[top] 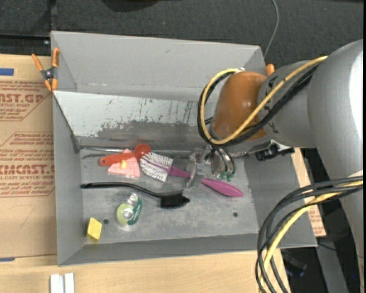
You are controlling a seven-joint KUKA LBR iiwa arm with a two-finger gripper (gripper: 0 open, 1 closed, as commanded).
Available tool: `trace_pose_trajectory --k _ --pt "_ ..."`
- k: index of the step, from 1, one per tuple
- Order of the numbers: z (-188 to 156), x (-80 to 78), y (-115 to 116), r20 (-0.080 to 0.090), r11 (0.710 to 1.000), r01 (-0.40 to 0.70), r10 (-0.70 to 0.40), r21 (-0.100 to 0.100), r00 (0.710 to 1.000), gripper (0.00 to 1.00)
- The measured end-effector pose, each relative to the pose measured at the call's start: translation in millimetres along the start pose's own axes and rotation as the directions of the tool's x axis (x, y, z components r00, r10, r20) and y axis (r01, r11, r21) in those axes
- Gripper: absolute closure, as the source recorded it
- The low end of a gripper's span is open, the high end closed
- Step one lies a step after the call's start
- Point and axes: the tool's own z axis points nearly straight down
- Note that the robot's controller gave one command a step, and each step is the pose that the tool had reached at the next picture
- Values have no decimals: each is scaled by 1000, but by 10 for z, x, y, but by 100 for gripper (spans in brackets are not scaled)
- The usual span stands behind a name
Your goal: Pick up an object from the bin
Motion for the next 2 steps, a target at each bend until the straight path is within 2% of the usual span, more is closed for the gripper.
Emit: trace_pose_trajectory --k 2 --pt "-64 5 5 -1 1000 1 -1 0 1000 100"
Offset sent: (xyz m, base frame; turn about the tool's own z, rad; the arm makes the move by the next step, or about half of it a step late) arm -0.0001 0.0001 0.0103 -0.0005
